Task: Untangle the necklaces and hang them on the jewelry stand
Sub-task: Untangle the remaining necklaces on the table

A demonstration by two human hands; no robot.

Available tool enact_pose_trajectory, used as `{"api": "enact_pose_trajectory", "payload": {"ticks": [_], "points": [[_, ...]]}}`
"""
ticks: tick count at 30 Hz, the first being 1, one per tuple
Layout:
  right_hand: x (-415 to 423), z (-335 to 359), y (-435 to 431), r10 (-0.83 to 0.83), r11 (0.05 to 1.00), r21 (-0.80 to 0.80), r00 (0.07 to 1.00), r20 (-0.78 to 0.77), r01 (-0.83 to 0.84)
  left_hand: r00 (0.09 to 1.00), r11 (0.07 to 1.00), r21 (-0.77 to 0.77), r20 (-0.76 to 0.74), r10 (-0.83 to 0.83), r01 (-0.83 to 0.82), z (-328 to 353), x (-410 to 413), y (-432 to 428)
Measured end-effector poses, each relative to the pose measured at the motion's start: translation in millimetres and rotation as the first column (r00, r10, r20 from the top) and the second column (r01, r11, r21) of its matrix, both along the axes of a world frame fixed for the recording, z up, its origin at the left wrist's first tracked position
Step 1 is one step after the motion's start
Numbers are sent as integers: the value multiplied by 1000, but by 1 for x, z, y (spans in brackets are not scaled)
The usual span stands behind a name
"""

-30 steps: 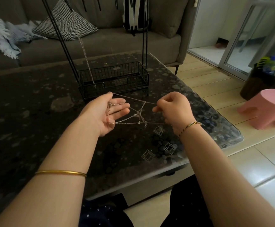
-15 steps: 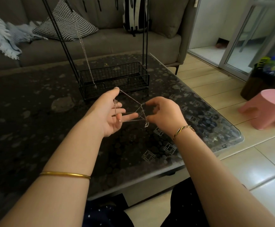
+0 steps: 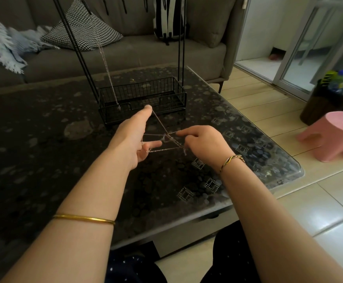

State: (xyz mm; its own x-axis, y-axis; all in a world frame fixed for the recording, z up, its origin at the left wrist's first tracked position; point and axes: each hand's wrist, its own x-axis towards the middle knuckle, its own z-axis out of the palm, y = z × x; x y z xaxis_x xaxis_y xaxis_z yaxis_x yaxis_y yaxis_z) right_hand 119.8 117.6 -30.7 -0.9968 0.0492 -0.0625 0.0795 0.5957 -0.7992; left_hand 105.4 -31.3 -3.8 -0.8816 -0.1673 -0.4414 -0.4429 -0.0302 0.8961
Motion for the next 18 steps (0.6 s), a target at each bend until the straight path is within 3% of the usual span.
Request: {"api": "enact_pose_trajectory", "payload": {"ticks": [8, 18], "points": [[2, 1, 0, 176, 984, 1, 980, 97, -177, 999, 999, 26, -16, 34, -33, -1, -2, -3], [4, 5, 5, 148, 985, -96, 988, 42, -143, 993, 993, 1, -30, 118, -118, -2, -6, -8]]}}
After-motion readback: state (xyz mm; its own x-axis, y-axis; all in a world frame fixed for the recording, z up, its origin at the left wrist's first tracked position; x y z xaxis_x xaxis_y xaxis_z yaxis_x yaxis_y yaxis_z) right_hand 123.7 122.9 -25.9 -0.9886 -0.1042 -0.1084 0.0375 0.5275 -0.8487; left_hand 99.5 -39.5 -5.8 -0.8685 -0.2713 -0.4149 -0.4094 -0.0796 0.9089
